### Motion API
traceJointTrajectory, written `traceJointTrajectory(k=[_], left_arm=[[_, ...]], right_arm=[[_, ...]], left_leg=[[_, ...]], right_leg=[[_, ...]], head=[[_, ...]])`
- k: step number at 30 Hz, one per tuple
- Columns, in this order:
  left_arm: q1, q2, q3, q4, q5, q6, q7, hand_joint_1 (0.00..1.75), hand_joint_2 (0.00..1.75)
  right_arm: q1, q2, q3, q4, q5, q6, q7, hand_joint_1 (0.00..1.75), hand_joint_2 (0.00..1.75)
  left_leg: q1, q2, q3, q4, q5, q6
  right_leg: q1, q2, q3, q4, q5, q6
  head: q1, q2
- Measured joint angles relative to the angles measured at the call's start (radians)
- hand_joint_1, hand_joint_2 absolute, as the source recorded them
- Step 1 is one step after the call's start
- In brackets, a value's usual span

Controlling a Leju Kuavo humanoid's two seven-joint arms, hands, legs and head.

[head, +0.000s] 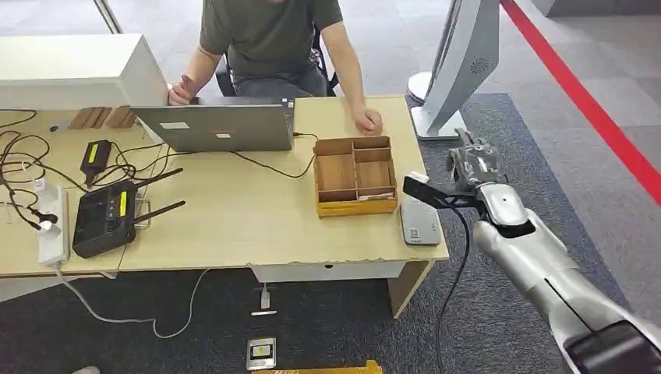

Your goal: Pass the card to the sensor for recognition and then transmit it.

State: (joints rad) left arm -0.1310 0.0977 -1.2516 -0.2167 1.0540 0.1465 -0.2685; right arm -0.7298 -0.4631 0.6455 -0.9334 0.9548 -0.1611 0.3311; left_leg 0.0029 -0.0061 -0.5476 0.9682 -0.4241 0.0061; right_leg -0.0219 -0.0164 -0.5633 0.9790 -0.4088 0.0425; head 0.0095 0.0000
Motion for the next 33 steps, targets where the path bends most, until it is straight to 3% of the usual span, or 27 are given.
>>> traceJointTrajectory(k=[7, 23, 33], left_arm=[[-0.011, -0.002, -0.009, 0.000, -0.019, -0.005, 0.015, 0.00, 0.00], [-0.025, -0.010, -0.030, 0.000, -0.021, -0.011, 0.026, 0.00, 0.00], [-0.023, -0.010, -0.034, 0.000, -0.019, -0.012, 0.035, 0.00, 0.00]], right_arm=[[-0.028, -0.015, -0.014, -0.102, 0.008, 0.032, 0.001, 1.75, 1.75], [-0.110, 0.171, 0.044, -0.067, 0.050, -0.006, -0.030, 1.75, 1.75], [-0.153, 0.238, 0.074, -0.003, 0.053, 0.023, -0.015, 1.75, 1.75]], left_leg=[[0.000, 0.000, 0.000, 0.000, 0.000, 0.000], [0.001, 0.000, -0.001, 0.000, 0.001, -0.001], [0.001, 0.000, -0.001, 0.000, 0.001, -0.001]], right_leg=[[0.000, 0.001, 0.000, 0.000, 0.000, 0.000], [0.002, 0.001, -0.001, 0.001, 0.000, -0.001], [0.001, 0.001, -0.001, 0.001, 0.000, -0.001]], head=[[0.000, 0.000], [0.000, 0.000], [0.000, 0.000]])
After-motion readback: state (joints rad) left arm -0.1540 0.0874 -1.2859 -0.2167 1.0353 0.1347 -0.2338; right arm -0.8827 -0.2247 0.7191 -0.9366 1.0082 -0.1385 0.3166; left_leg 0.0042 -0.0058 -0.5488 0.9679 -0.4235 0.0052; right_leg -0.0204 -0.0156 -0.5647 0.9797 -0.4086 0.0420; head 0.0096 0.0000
